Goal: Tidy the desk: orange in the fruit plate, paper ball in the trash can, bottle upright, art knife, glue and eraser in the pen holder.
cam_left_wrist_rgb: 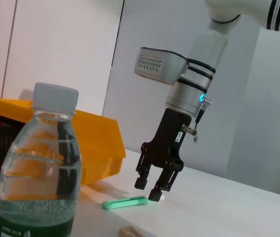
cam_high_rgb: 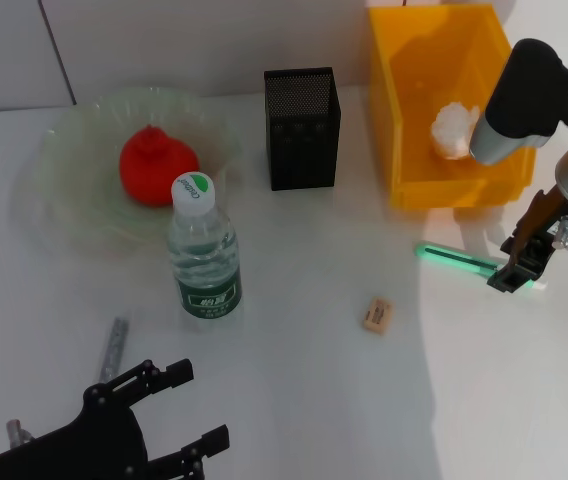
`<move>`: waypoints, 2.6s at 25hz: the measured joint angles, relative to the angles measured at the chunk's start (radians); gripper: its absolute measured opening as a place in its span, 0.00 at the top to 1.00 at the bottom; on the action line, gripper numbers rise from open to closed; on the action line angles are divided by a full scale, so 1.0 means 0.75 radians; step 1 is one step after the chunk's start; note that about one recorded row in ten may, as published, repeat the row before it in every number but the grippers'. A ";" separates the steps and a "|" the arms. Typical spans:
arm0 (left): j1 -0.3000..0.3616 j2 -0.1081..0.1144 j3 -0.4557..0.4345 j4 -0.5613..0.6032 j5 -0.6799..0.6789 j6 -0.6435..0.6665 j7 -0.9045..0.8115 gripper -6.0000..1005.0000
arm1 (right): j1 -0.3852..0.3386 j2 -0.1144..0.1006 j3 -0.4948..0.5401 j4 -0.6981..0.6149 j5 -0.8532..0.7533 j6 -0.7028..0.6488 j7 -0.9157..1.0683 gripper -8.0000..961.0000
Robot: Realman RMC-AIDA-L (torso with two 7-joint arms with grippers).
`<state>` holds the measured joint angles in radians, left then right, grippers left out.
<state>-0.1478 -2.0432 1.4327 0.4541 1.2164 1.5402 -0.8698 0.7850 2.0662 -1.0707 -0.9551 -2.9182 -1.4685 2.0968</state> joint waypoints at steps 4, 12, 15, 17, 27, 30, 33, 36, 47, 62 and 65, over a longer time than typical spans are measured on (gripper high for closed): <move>-0.001 0.000 0.000 0.000 0.000 0.000 0.000 0.19 | 0.002 0.000 -0.005 0.025 0.000 0.018 -0.004 0.46; -0.001 0.000 0.000 0.000 0.000 -0.003 0.000 0.19 | 0.001 0.000 -0.008 0.036 0.000 0.034 -0.006 0.54; -0.001 0.000 0.000 0.000 0.000 -0.005 0.000 0.19 | 0.004 -0.004 -0.009 0.052 0.000 0.034 -0.006 0.57; -0.001 0.000 0.000 0.000 0.000 -0.005 0.000 0.19 | 0.005 -0.009 -0.009 0.059 -0.001 0.035 -0.006 0.58; -0.003 0.000 0.000 0.000 0.000 -0.008 0.000 0.19 | 0.004 -0.012 -0.025 0.061 -0.001 0.036 -0.006 0.62; -0.004 0.001 0.000 0.000 0.000 -0.008 0.000 0.19 | 0.004 -0.012 -0.039 0.061 -0.001 0.036 -0.004 0.62; -0.003 0.002 0.000 0.000 0.000 -0.009 0.000 0.19 | 0.004 -0.013 -0.035 0.062 -0.001 0.036 -0.002 0.63; -0.003 0.002 0.000 0.000 0.000 -0.012 0.000 0.19 | 0.004 -0.013 -0.041 0.063 -0.001 0.036 -0.001 0.70; -0.003 0.002 0.000 0.000 0.000 -0.013 0.000 0.19 | -0.005 -0.012 -0.045 0.045 -0.001 0.011 0.000 0.83; -0.005 0.002 0.000 0.000 0.000 -0.012 0.000 0.19 | -0.003 -0.007 -0.038 0.011 0.001 -0.033 -0.008 0.90; -0.006 0.000 0.000 0.000 0.000 -0.012 0.002 0.19 | -0.004 0.003 -0.035 -0.002 0.005 -0.061 -0.006 0.94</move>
<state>-0.1524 -2.0435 1.4327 0.4541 1.2164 1.5309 -0.8683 0.7819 2.0683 -1.0970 -0.9564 -2.9145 -1.5140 2.0921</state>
